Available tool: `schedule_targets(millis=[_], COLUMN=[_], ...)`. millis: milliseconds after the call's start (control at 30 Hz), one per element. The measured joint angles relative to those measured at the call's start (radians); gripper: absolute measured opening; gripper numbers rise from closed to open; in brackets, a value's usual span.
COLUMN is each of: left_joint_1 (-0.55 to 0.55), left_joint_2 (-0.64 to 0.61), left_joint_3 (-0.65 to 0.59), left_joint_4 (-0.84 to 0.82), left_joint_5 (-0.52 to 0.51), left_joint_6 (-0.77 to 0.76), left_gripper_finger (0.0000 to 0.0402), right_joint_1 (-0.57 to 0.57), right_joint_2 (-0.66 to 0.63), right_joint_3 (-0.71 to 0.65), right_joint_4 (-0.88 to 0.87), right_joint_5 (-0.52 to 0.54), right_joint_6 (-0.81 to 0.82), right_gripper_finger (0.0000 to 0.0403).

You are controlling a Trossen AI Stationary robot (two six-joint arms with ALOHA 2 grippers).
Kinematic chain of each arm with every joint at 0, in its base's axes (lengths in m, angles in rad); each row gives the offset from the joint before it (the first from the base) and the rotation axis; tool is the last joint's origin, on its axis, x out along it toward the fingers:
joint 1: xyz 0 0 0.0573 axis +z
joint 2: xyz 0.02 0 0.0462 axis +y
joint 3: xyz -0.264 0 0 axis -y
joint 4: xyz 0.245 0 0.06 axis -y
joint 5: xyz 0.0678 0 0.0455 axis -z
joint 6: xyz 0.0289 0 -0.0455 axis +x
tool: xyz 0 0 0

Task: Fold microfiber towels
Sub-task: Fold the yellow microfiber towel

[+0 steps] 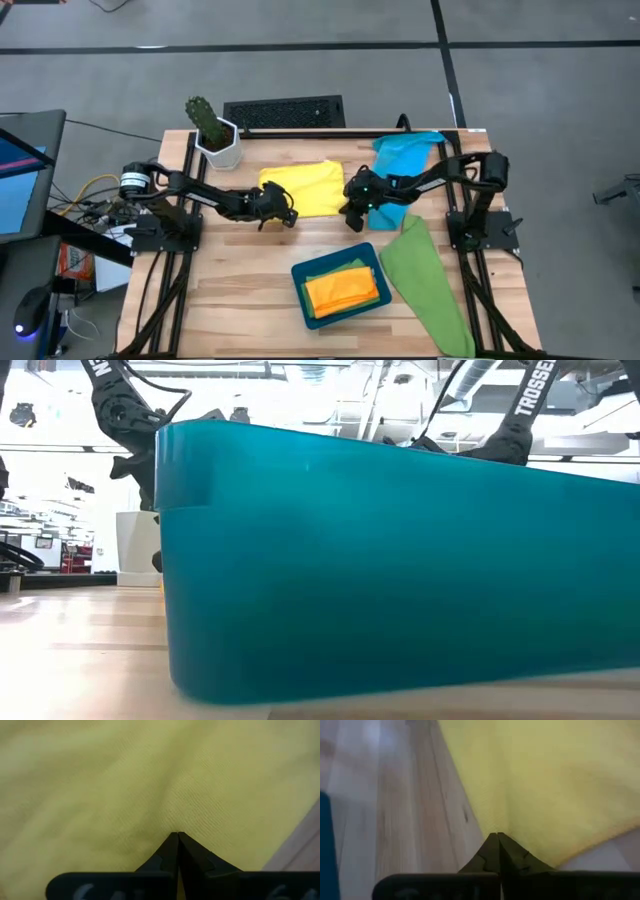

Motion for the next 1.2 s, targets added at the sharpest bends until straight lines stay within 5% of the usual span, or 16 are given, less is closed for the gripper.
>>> schedule_targets(millis=[400, 667, 933, 1200], left_joint_1=[-0.002, 0.013, 0.021, 0.174], left_joint_2=[-0.073, -0.246, -0.233, -0.156], left_joint_3=[-0.007, -0.005, -0.080, -0.160], left_joint_4=[0.066, 0.021, -0.033, 0.031], left_joint_5=[0.081, -0.011, -0.182, -0.078], left_joint_6=[0.044, 0.171, 0.007, -0.035], left_gripper_finger=[0.0000, 0.0000, 0.0000, 0.0000], right_joint_1=[-0.029, 0.011, -0.041, -0.085], right_joint_2=[-0.172, -0.132, -0.126, -0.118], right_joint_3=[-0.003, -0.003, 0.044, 0.057], right_joint_4=[-0.014, -0.100, -0.020, -0.042], right_joint_5=[-0.046, -0.013, 0.180, 0.182], right_joint_6=[-0.121, -0.243, -0.234, -0.206], right_gripper_finger=[0.0069, 0.0097, 0.0091, 0.0084])
